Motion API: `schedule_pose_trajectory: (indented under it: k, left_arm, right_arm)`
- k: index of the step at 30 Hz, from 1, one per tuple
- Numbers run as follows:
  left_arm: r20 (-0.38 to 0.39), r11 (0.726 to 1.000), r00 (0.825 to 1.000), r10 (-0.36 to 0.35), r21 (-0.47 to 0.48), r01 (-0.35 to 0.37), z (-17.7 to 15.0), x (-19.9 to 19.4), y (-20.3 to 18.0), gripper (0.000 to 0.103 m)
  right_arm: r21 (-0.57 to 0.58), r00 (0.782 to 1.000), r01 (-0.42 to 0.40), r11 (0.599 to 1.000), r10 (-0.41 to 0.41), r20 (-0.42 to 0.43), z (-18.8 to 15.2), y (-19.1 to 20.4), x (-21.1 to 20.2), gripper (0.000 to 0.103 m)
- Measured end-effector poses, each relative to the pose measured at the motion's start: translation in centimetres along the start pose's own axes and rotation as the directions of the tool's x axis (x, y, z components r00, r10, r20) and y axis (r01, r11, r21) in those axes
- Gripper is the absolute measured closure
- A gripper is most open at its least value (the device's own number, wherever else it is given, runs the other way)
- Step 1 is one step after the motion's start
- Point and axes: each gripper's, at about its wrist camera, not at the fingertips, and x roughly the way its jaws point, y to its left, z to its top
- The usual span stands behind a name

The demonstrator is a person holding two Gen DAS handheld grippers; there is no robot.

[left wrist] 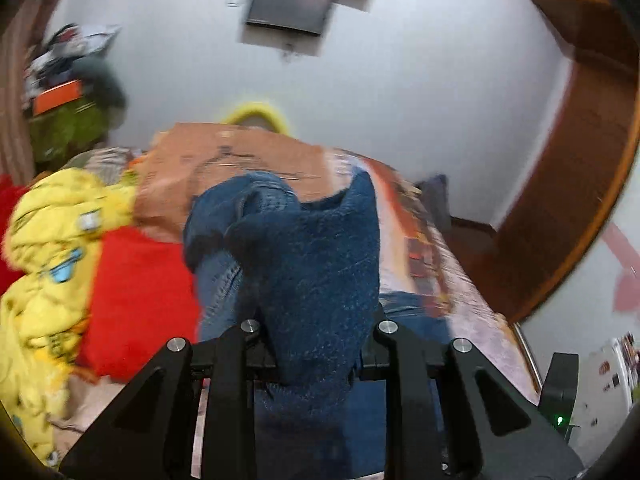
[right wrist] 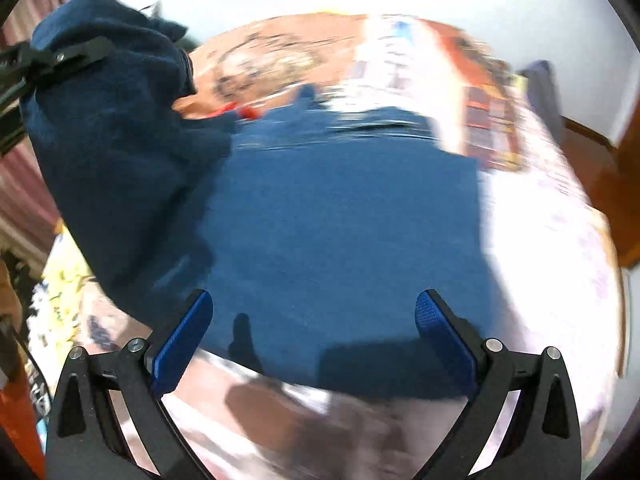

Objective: Fold large clothes

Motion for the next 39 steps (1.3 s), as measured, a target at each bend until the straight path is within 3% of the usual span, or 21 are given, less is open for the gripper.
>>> schedule_pose_trajectory:
  k: [4, 7, 9, 11, 14, 16, 18, 21, 24, 27, 28, 30, 32, 34, 36, 39]
  left_arm:
    - [-0.054, 0.989, 0.989, -0.135, 0.058, 0.138, -1.2, 2.6, -6.3, 0.083]
    - [-0.158, 0.964, 0.965, -0.208, 0.135, 0.229, -4.0, 5.3, -10.9, 0.083]
    - [-0.229, 0.947, 0.952, -0.201, 0.204, 0.249, -6.2, 7.1, -13.0, 0.083]
    - [-0.296, 0.928, 0.944, -0.144, 0.292, 0.233, -8.9, 8.9, -14.3, 0.083]
    - [-0.369, 0.911, 0.925, -0.095, 0.341, 0.230, -11.6, 10.5, -14.2, 0.082]
    - [-0.371, 0.898, 0.923, -0.097, 0.368, 0.242, -12.3, 10.0, -14.1, 0.080]
    - [-0.380, 0.878, 0.920, -0.097, 0.402, 0.259, -12.5, 9.1, -14.3, 0.072]
    - [-0.403, 0.853, 0.906, -0.130, 0.421, 0.310, -12.7, 7.6, -14.2, 0.066]
    - [-0.436, 0.850, 0.879, -0.190, 0.376, 0.370, -12.5, 5.9, -13.5, 0.064]
    - [-0.445, 0.854, 0.869, -0.218, 0.345, 0.390, -12.2, 3.7, -12.7, 0.059]
    - [-0.436, 0.858, 0.873, -0.219, 0.340, 0.385, -11.9, 2.8, -12.2, 0.055]
    - [-0.394, 0.868, 0.898, -0.197, 0.355, 0.347, -11.1, 1.4, -11.4, 0.042]
    - [-0.332, 0.882, 0.931, -0.154, 0.378, 0.281, -10.1, 0.0, -10.0, 0.036]
    - [-0.282, 0.895, 0.952, -0.121, 0.383, 0.227, -9.1, -1.0, -8.4, 0.031]
    - [-0.237, 0.911, 0.968, -0.080, 0.376, 0.167, -8.0, -1.4, -6.7, 0.013]
    - [-0.193, 0.936, 0.981, 0.010, 0.346, 0.058, -6.7, -1.1, -3.8, 0.011]
  right_arm:
    - [0.087, 0.997, 0.073, 0.994, -0.074, 0.006, -1.7, -4.9, -2.0, 0.002]
    - [0.160, 0.994, 0.105, 0.981, -0.107, 0.004, -2.8, -8.0, -3.2, 0.002]
    - [0.209, 0.993, 0.113, 0.971, -0.117, 0.007, -3.4, -9.5, -3.7, 0.002]
    - [0.251, 0.993, 0.118, 0.961, -0.122, -0.001, -4.0, -10.8, -3.9, 0.002]
    - [0.275, 0.991, 0.128, 0.953, -0.130, -0.011, -5.0, -12.0, -4.2, 0.002]
    - [0.279, 0.990, 0.137, 0.950, -0.138, -0.019, -5.4, -12.6, -4.2, 0.002]
    - [0.282, 0.990, 0.141, 0.949, -0.141, -0.021, -5.8, -12.9, -4.4, 0.002]
    - [0.279, 0.989, 0.146, 0.949, -0.148, -0.015, -5.9, -12.9, -5.0, 0.002]
    - [0.265, 0.989, 0.141, 0.954, -0.150, 0.014, -6.0, -12.4, -6.5, 0.002]
    - [0.246, 0.988, 0.128, 0.961, -0.146, 0.054, -5.5, -11.7, -7.7, 0.002]
    - [0.237, 0.987, 0.124, 0.964, -0.143, 0.066, -5.2, -11.3, -8.1, 0.002]
    - [0.215, 0.986, 0.117, 0.970, -0.138, 0.090, -4.4, -10.5, -8.7, 0.002]
    - [0.185, 0.985, 0.105, 0.977, -0.128, 0.116, -3.4, -9.4, -9.2, 0.002]
    - [0.154, 0.984, 0.089, 0.984, -0.111, 0.140, -2.4, -8.2, -9.1, 0.002]
    - [0.120, 0.983, 0.076, 0.990, -0.095, 0.156, -1.2, -7.1, -8.7, 0.002]
    - [0.073, 0.985, 0.053, 0.996, -0.064, 0.161, 0.3, -5.3, -7.4, 0.002]
